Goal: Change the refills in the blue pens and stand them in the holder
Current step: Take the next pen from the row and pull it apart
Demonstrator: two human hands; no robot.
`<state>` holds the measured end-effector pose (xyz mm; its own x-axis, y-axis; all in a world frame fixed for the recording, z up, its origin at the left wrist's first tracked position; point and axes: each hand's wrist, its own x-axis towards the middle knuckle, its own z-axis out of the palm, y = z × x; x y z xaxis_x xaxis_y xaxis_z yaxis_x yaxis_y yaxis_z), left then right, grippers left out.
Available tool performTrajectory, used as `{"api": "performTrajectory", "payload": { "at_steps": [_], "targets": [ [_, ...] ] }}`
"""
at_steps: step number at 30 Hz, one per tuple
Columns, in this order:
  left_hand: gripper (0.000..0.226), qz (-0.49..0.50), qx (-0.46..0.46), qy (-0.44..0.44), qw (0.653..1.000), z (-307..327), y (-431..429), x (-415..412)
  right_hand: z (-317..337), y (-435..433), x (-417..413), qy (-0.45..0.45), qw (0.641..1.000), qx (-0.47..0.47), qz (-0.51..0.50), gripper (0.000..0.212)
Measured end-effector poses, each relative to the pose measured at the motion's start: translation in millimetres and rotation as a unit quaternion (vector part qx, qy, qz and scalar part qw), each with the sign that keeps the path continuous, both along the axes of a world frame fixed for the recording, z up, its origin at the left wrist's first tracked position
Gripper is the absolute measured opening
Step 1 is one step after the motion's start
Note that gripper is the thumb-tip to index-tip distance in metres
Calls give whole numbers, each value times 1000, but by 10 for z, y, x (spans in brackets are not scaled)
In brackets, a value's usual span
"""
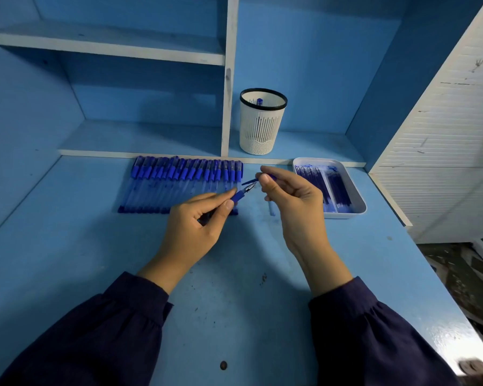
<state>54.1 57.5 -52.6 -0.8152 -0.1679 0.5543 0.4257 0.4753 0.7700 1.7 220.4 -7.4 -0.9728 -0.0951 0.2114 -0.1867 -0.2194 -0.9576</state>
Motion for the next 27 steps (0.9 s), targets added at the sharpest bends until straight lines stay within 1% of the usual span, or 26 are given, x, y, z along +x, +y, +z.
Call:
{"api": "performTrajectory", "payload": {
  "at_steps": [3, 5, 7, 10, 13, 15, 17, 18, 19, 21, 22, 24, 26, 27],
  "targets": [
    [25, 25, -2, 7, 1000, 7, -20, -15, -16, 43, -51, -58, 998, -9, 6, 15],
    [26, 42, -2, 16, 999, 10, -48, -30, -17, 69, -64, -67, 998, -5, 13, 15],
    [26, 52, -3, 19, 998, 20, -86, -36, -34, 108, -67, -60, 997, 43, 21, 14],
    [24, 64, -7, 26, 998, 41, -124, -40, -84, 149, -74, -39, 985, 163, 46, 12],
    [25, 76, -22, 34, 996, 54, -127, -44, -164, 121, -86, 21, 954, 292, 66, 6],
    [25, 77, -16, 29, 996, 52, -127, -49, -221, 80, -74, 82, 918, 381, 69, 4],
    [23, 79, -18, 30, 996, 39, -129, -52, -284, 61, -70, 143, 885, 437, 71, 3],
    [23, 80, -22, 30, 996, 29, -128, -55, -310, 54, -71, 167, 876, 447, 68, 3],
    [22, 80, -25, 28, 996, 21, -126, -58, -337, 48, -78, 183, 871, 451, 63, 3],
    [22, 80, -28, 23, 996, 5, -125, -67, -346, 35, -79, 187, 878, 437, 50, 4],
    [22, 80, -29, 21, 996, -2, -126, -69, -336, 31, -78, 181, 890, 417, 39, 4],
    [21, 80, -38, 17, 996, -5, -131, -70, -277, 27, -62, 139, 928, 344, 28, 6],
    [20, 77, -62, 22, 995, 1, -131, -68, -196, 19, -34, 72, 960, 266, 41, 16],
    [21, 71, -73, 24, 995, 5, -128, -65, -168, 18, -23, 53, 967, 246, 46, 20]
  ]
}}
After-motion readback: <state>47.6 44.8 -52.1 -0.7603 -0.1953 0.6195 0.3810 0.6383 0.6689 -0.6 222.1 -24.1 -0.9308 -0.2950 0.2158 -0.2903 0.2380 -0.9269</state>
